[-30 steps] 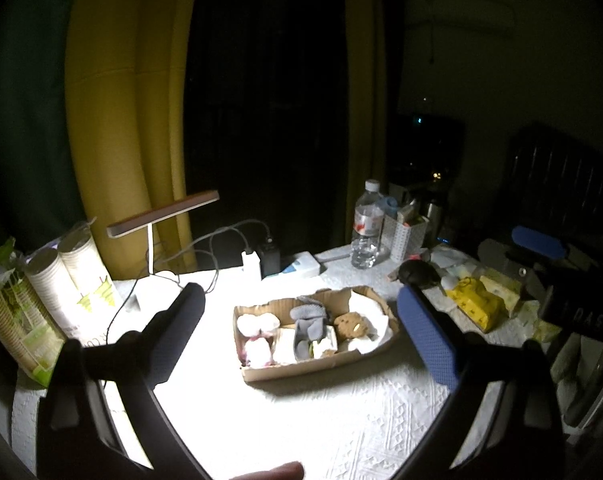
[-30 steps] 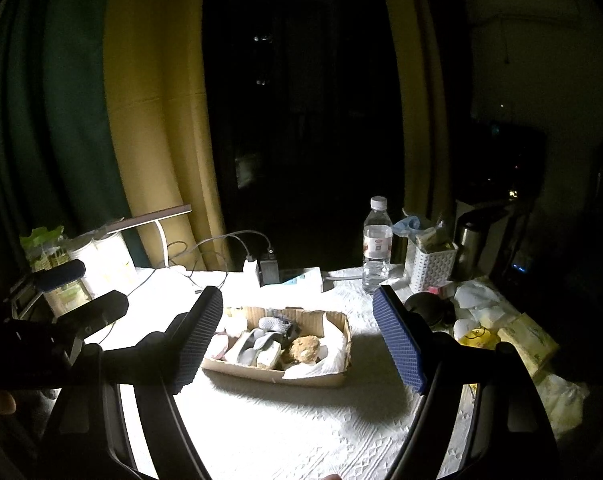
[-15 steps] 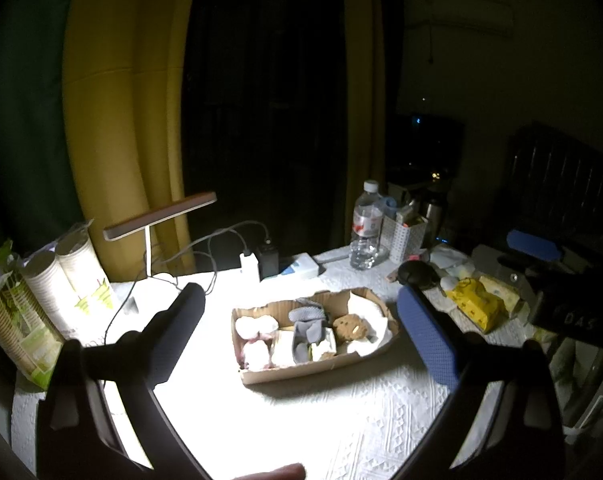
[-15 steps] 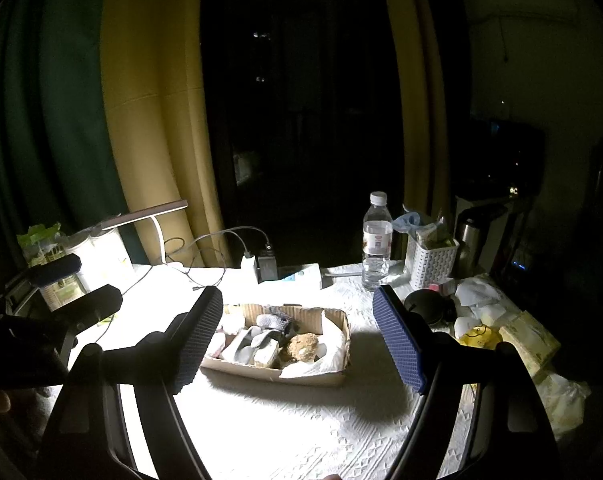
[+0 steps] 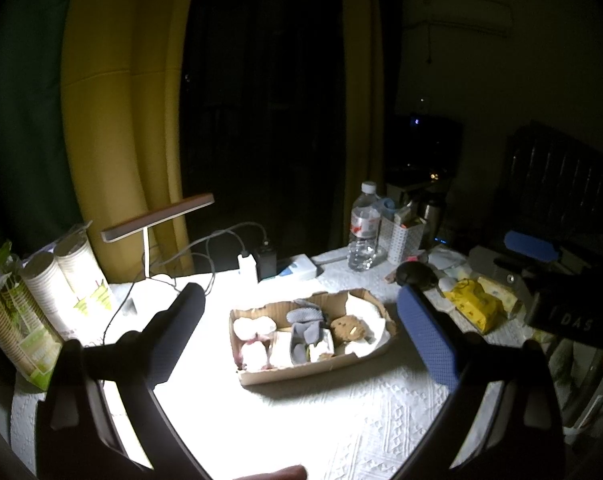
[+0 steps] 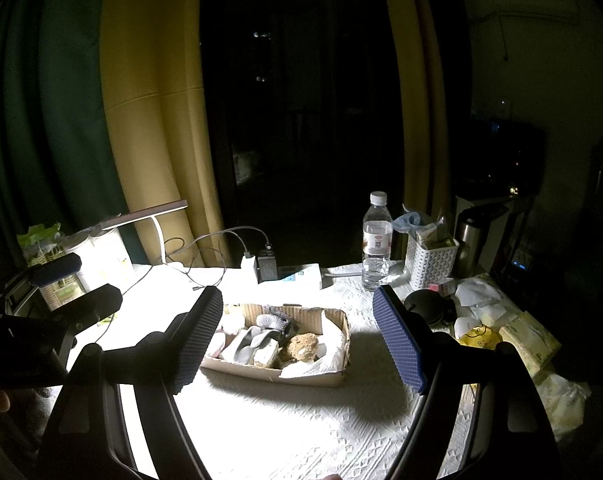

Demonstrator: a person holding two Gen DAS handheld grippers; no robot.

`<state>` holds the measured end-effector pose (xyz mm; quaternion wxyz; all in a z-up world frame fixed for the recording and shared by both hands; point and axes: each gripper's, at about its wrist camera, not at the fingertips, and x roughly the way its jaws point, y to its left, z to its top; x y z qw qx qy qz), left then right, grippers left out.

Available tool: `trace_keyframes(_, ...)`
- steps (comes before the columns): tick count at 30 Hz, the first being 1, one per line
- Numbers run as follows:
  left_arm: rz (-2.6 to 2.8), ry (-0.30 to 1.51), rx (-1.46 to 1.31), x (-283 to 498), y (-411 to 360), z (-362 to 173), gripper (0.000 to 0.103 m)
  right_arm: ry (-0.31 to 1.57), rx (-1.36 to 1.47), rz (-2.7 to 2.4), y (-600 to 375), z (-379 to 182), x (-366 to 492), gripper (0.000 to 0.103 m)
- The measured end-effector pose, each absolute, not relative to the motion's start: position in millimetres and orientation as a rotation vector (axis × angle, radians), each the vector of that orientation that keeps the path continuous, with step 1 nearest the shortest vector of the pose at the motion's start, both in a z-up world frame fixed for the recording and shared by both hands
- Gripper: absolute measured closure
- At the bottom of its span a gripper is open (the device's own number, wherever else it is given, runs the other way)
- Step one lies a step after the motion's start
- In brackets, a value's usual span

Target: Organize soft objects

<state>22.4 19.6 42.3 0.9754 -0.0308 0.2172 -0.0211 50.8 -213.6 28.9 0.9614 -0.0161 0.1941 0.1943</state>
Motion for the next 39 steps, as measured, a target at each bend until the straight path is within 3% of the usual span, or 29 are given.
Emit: trace_keyframes(39,-0.047,0.437,-0.066,24.1,17.0,40.1,0.005,0.401,-0.034,0.391,-212.8,24.5,54.4,0.023)
